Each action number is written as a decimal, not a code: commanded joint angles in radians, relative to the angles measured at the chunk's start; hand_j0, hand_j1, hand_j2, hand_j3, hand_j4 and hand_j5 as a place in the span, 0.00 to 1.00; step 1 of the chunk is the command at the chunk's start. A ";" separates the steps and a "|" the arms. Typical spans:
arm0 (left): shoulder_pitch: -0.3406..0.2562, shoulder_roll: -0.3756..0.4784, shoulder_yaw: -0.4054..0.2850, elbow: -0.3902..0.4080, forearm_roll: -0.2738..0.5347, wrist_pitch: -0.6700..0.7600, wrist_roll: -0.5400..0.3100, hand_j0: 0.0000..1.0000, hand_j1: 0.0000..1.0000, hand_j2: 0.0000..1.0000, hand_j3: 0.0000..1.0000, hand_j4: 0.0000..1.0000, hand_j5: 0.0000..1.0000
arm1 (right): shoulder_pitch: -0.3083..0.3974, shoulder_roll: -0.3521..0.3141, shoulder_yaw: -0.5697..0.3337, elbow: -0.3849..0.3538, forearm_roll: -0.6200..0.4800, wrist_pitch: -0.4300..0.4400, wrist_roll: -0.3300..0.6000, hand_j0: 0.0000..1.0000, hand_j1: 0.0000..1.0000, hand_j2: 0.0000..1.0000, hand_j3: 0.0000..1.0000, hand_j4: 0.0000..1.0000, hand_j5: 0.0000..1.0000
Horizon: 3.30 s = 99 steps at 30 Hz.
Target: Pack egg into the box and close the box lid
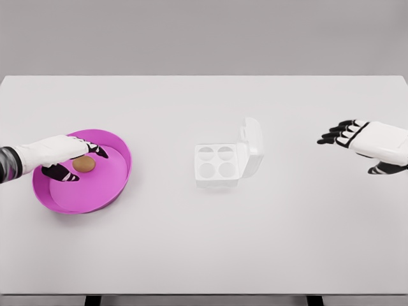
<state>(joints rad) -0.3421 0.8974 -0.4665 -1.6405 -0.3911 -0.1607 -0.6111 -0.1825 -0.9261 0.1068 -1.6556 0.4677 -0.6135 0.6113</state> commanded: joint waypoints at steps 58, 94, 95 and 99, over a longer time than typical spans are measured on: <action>-0.003 -0.023 0.006 0.041 0.000 0.000 0.000 0.49 0.49 0.49 0.49 0.49 0.49 | -0.054 0.018 0.093 0.037 0.042 0.003 0.000 1.00 1.00 1.00 1.00 1.00 1.00; -0.066 -0.045 0.058 -0.061 0.037 -0.014 0.000 0.37 0.37 0.37 0.37 0.37 0.37 | -0.058 0.012 0.083 0.036 0.040 0.003 0.000 1.00 1.00 1.00 1.00 1.00 1.00; -0.066 -0.052 0.058 -0.061 0.037 -0.014 0.000 0.37 0.37 0.37 0.37 0.37 0.37 | -0.058 0.010 0.083 0.036 0.040 0.003 0.000 1.00 1.00 1.00 1.00 1.00 1.00; -0.075 -0.084 0.055 -0.065 0.034 -0.014 0.000 0.37 0.37 0.37 0.37 0.37 0.37 | -0.060 0.007 0.083 0.036 0.040 0.003 0.000 1.00 1.00 1.00 1.00 1.00 1.00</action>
<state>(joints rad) -0.4172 0.8294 -0.4104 -1.7030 -0.3589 -0.1756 -0.6114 -0.2424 -0.9160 0.1903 -1.6197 0.5119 -0.6135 0.6113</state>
